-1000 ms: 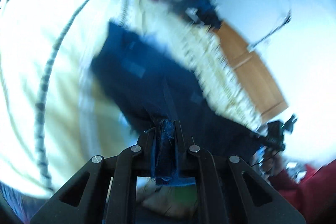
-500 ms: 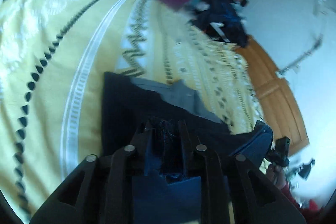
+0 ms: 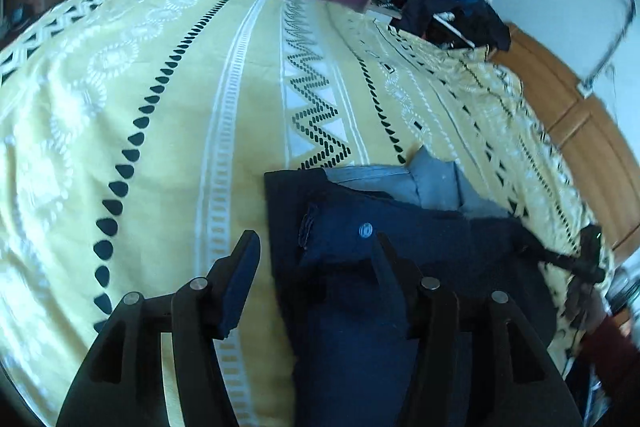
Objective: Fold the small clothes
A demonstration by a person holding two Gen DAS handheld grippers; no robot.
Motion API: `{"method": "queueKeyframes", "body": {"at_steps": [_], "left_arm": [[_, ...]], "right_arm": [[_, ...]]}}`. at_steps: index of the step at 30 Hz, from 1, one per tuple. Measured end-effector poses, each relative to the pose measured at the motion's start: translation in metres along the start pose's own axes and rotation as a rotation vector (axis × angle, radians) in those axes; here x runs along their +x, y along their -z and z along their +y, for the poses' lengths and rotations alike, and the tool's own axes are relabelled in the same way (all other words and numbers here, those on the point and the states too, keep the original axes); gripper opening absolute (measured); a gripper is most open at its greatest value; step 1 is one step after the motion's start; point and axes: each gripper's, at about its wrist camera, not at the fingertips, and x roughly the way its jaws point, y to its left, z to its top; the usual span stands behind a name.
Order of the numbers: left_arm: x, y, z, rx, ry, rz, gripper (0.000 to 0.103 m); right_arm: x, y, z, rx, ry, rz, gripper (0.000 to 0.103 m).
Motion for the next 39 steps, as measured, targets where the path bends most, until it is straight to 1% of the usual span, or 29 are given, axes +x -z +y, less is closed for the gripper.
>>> {"method": "queueKeyframes", "body": {"at_steps": [1, 4, 6, 8, 10, 12, 13, 14, 15, 17, 18, 20, 22, 24, 27, 28, 30, 31, 33, 35, 37, 39], "left_arm": [[0.004, -0.001, -0.001, 0.009, 0.004, 0.009, 0.059], [0.021, -0.01, -0.007, 0.069, -0.02, 0.047, 0.059], [0.032, -0.004, -0.005, 0.11, -0.015, 0.082, 0.06], [0.049, -0.005, -0.008, 0.146, -0.016, 0.12, 0.06], [0.063, -0.006, -0.008, 0.16, -0.03, 0.141, 0.06], [0.072, -0.006, -0.006, 0.151, -0.022, 0.141, 0.058], [0.074, -0.006, -0.005, 0.147, -0.01, 0.144, 0.056], [0.077, -0.006, -0.006, 0.147, 0.014, 0.149, 0.048], [0.08, -0.005, -0.007, 0.15, 0.029, 0.15, 0.042], [0.082, -0.003, -0.012, 0.168, 0.025, 0.152, 0.036], [0.083, -0.002, -0.014, 0.18, 0.023, 0.151, 0.035], [0.081, -0.001, -0.016, 0.186, 0.018, 0.144, 0.035], [0.081, 0.0, -0.015, 0.183, 0.023, 0.141, 0.035], [0.082, 0.001, -0.011, 0.165, 0.045, 0.134, 0.04], [0.084, 0.004, -0.012, 0.167, 0.04, 0.122, 0.041], [0.083, 0.004, -0.012, 0.166, 0.04, 0.116, 0.041], [0.083, 0.004, -0.012, 0.166, 0.039, 0.107, 0.041], [0.082, 0.004, -0.013, 0.17, 0.037, 0.097, 0.042], [0.08, 0.005, -0.015, 0.181, 0.032, 0.08, 0.04], [0.077, 0.006, -0.016, 0.189, 0.026, 0.055, 0.037], [0.071, 0.007, -0.015, 0.183, 0.027, 0.022, 0.036], [0.071, 0.007, -0.013, 0.174, 0.037, 0.021, 0.036]], "right_arm": [[0.001, -0.001, 0.002, -0.007, 0.002, -0.004, 0.064], [-0.002, -0.001, 0.004, -0.03, 0.007, -0.019, 0.065], [-0.007, 0.001, 0.005, -0.047, 0.01, -0.032, 0.066], [-0.015, 0.003, 0.007, -0.067, 0.01, -0.048, 0.073], [-0.02, 0.006, 0.009, -0.088, 0.015, -0.066, 0.076], [-0.022, 0.007, 0.012, -0.111, 0.033, -0.076, 0.078], [-0.022, 0.007, 0.013, -0.122, 0.041, -0.08, 0.078], [-0.021, 0.006, 0.013, -0.132, 0.043, -0.081, 0.078], [-0.02, 0.004, 0.014, -0.137, 0.045, -0.082, 0.078], [-0.018, 0.001, 0.012, -0.137, 0.038, -0.09, 0.078], [-0.017, -0.001, 0.012, -0.133, 0.032, -0.093, 0.078], [-0.008, -0.006, 0.011, -0.134, 0.022, -0.088, 0.078], [0.012, -0.013, 0.014, -0.16, 0.034, -0.055, 0.078], [0.03, -0.019, 0.017, -0.174, 0.045, -0.026, 0.078], [0.054, -0.025, 0.023, -0.201, 0.071, 0.0, 0.079], [0.057, -0.026, 0.026, -0.213, 0.085, -0.004, 0.076], [0.059, -0.027, 0.031, -0.231, 0.09, -0.01, 0.063], [0.06, -0.026, 0.031, -0.232, 0.09, -0.012, 0.053], [0.058, -0.025, 0.032, -0.24, 0.114, -0.028, 0.046], [0.056, -0.024, 0.029, -0.23, 0.121, -0.042, 0.036], [0.054, -0.022, 0.026, -0.218, 0.122, -0.048, 0.033], [0.061, -0.022, 0.023, -0.213, 0.122, -0.023, 0.033]]}}
